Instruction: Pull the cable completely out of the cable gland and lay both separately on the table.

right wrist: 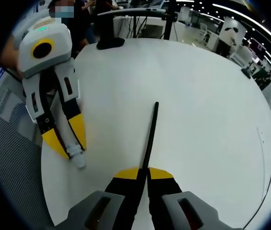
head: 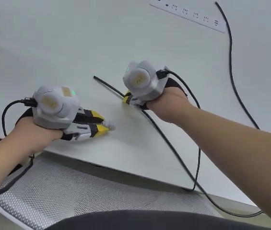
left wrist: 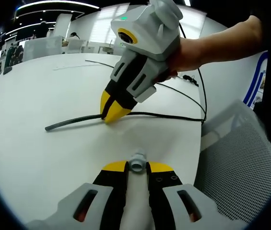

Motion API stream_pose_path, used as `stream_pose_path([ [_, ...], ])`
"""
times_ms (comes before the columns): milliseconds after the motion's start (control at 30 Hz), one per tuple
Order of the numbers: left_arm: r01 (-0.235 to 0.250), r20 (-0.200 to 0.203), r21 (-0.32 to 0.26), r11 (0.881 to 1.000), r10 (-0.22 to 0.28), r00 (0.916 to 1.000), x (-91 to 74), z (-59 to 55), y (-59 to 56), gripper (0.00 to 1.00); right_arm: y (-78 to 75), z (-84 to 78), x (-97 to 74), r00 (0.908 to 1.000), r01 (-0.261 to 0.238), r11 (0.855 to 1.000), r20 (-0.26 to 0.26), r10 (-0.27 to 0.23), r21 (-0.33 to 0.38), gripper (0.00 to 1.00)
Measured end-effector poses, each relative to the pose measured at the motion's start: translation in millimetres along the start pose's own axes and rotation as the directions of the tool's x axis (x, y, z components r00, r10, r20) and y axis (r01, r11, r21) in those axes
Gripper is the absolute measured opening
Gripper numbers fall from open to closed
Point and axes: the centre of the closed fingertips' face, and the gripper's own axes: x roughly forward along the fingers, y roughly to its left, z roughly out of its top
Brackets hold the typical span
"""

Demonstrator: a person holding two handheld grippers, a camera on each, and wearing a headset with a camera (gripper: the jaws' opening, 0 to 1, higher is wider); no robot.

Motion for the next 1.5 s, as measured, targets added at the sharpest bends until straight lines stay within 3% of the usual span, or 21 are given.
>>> stream_pose_path([
  [367, -0.014, 0.003, -0.006, 1.0, 0.014, 0.9999, -3.3, 1.2, 1.7, 0.19, -1.9, 0.7, -1.7, 0.9998, 0.021, 1.0, -0.005, -0.021, -0.01, 0.09],
  [567, -0.016, 0.008, -0.012, 1.0, 0.016, 0.9998, -5.4, 2.9, 1.1, 0.2, -3.6, 2.3, -11.6, 0.9993, 0.037, 0.999, 0.006, -0.037, 0.003, 0.15],
  [767, -0.007, 0.015, -0.019, 1.0, 0.007, 0.9999, -7.1, 6.7, -2.1, 0.22, -2.7, 10.6, -25.1, 0.9976, 0.049, 0.999, 0.048, -0.05, 0.016, 0.2],
  [1100, -0.007, 0.044, -0.039, 0.999, 0.008, 0.999, -14.8, 16.9, -6.1, 0.27, -2.6, 3.8, -49.6, 0.9943, 0.067, 0.996, 0.079, -0.072, 0.063, 0.28],
  [1500, -0.007, 0.057, -0.054, 0.999, 0.01, 0.9984, -30.8, 29.8, -14.7, 0.33, 2.7, -2.4, -94.3, 0.9801, 0.075, 0.986, 0.171, -0.101, 0.149, 0.37],
])
